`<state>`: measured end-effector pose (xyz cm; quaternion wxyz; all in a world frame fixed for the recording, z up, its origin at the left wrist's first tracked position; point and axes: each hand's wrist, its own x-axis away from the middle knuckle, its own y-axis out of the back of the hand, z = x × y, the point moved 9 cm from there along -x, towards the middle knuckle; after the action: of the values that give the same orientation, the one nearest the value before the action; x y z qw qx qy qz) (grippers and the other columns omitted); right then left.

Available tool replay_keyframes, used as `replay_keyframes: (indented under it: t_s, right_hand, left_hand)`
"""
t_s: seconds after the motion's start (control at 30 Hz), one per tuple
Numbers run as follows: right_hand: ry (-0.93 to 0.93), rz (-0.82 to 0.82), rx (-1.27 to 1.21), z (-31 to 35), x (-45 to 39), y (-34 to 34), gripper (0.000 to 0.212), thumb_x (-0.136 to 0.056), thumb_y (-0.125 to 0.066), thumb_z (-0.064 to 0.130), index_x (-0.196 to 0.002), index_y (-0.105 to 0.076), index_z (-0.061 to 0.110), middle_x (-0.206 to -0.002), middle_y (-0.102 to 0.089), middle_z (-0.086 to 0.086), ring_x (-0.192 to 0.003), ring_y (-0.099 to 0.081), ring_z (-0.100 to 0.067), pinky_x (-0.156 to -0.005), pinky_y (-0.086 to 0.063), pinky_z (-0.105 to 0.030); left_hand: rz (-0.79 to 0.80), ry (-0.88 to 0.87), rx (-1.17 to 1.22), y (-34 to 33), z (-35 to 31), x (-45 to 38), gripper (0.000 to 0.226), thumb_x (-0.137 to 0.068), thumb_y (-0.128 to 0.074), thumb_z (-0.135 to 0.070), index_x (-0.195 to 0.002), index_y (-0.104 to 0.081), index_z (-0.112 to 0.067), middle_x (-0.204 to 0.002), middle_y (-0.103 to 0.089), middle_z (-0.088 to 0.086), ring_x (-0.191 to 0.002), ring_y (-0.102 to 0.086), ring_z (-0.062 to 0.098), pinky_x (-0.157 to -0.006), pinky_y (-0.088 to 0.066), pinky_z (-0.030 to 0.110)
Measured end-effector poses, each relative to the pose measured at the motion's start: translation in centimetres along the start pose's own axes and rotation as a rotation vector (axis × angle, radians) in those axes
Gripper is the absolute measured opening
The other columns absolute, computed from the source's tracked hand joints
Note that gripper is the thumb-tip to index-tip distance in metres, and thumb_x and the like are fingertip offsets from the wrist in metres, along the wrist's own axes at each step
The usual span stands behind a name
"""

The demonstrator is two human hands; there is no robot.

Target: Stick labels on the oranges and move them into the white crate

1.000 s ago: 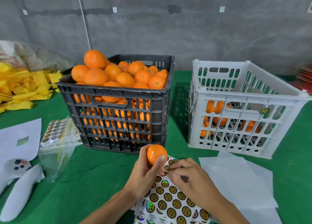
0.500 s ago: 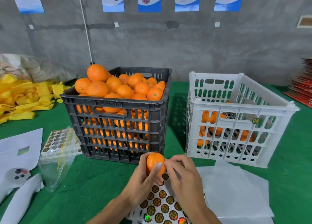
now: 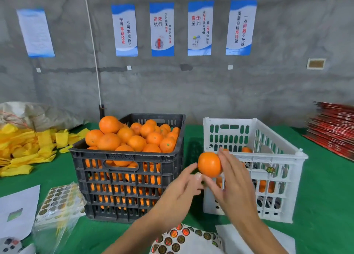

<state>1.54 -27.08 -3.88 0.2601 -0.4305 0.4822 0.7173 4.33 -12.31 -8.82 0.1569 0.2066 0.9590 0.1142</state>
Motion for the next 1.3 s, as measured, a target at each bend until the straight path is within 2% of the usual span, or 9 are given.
replay_keyframes:
  t_s: [0.13,0.27,0.4,0.5,0.63,0.93,1.03,1.13,1.3]
  right_hand:
    - [-0.063,0.016,0.158,-4.6,-5.8,0.8,0.079,-0.085,-0.078,0.042,-0.151,-0.045,0.015,-0.156,-0.045,-0.011,-0.137,-0.049,-0.034,-0.11,-0.041,-0.049]
    - [-0.041,0.078,0.269,-5.7,-7.6,-0.5,0.056,-0.096,-0.066,0.043,-0.145,-0.057,0.017,-0.161,-0.037,-0.014,-0.145,-0.042,-0.038,-0.114,-0.04,-0.056]
    - [-0.011,0.012,0.181,-3.8,-5.7,-1.5,0.046,-0.102,-0.042,0.039,-0.129,-0.07,0.013,-0.153,-0.048,-0.015,-0.14,-0.049,-0.035,-0.113,-0.042,-0.056]
    - [-0.033,-0.011,0.096,-2.3,-4.6,-1.9,0.047,-0.102,-0.04,0.037,-0.126,-0.072,0.012,-0.152,-0.052,-0.011,-0.139,-0.051,-0.03,-0.116,-0.04,-0.05]
    - [-0.029,-0.038,-0.009,-0.1,-3.2,-2.2,0.045,-0.103,-0.041,0.036,-0.121,-0.074,0.011,-0.148,-0.056,-0.009,-0.135,-0.054,-0.027,-0.115,-0.041,-0.045]
    - [0.045,0.09,-0.195,1.8,-3.1,-2.2,0.048,-0.102,-0.059,0.038,-0.145,-0.055,0.018,-0.156,-0.047,0.005,-0.141,-0.046,-0.013,-0.117,-0.039,-0.037]
    - [0.076,0.231,-0.278,4.1,-3.0,-3.3,0.076,-0.097,-0.063,0.053,-0.159,-0.029,0.027,-0.161,-0.039,0.01,-0.145,-0.036,-0.005,-0.118,-0.028,-0.022]
    - [0.07,0.249,-0.377,5.7,-1.5,-3.8,0.078,-0.094,-0.066,0.047,-0.159,-0.029,0.024,-0.148,-0.054,0.001,-0.131,-0.053,-0.014,-0.106,-0.044,-0.027]
    - [0.186,0.219,-0.301,5.5,4.0,-4.2,0.069,-0.092,-0.058,0.051,-0.148,-0.05,0.011,-0.125,-0.069,-0.002,-0.111,-0.059,-0.013,-0.092,-0.045,-0.024]
  left_hand:
    - [-0.238,-0.328,-0.464,4.9,-7.5,-2.8,0.034,-0.102,-0.053,-0.054,-0.13,-0.061,-0.036,-0.121,-0.065,-0.023,-0.116,-0.061,-0.002,-0.095,-0.049,0.013]
    - [-0.43,-0.293,-0.9,12.1,-9.3,-7.1,0.018,-0.102,-0.06,-0.027,-0.115,-0.071,-0.02,-0.111,-0.071,-0.002,-0.109,-0.063,0.017,-0.093,-0.051,0.037]
    - [-0.047,0.211,-0.858,15.5,-2.7,-11.5,0.048,-0.098,-0.071,-0.026,-0.144,-0.056,-0.025,-0.145,-0.057,0.008,-0.133,-0.055,0.026,-0.11,-0.045,0.037]
    - [0.053,0.266,-0.964,14.8,-1.5,-13.5,0.071,-0.09,-0.079,-0.025,-0.153,-0.048,-0.029,-0.157,-0.047,0.004,-0.14,-0.049,0.026,-0.109,-0.045,0.034]
    - [0.11,0.228,-1.347,12.7,-1.6,-15.7,0.049,-0.098,-0.059,-0.02,-0.146,-0.054,-0.032,-0.15,-0.049,0.007,-0.134,-0.051,0.034,-0.092,-0.051,0.044]
    - [-0.464,-0.068,-0.658,14.7,-6.7,-8.2,0.074,-0.071,-0.086,-0.052,-0.139,-0.059,-0.037,-0.13,-0.067,-0.004,-0.113,-0.065,0.018,-0.094,-0.056,0.038]
    - [-0.445,-0.438,-0.534,11.3,-8.0,-2.6,0.072,-0.078,-0.083,-0.052,-0.143,-0.055,-0.039,-0.142,-0.058,-0.014,-0.127,-0.059,0.007,-0.103,-0.053,0.032]
    - [-0.467,-0.721,-0.707,8.1,-7.7,2.0,0.071,-0.085,-0.084,-0.034,-0.147,-0.054,-0.02,-0.149,-0.054,-0.004,-0.136,-0.053,0.013,-0.109,-0.045,0.026]
    - [-0.312,-0.478,-0.484,5.5,0.3,4.4,0.071,-0.088,-0.08,-0.044,-0.15,-0.048,-0.029,-0.146,-0.052,-0.013,-0.127,-0.058,0.005,-0.095,-0.051,0.015]
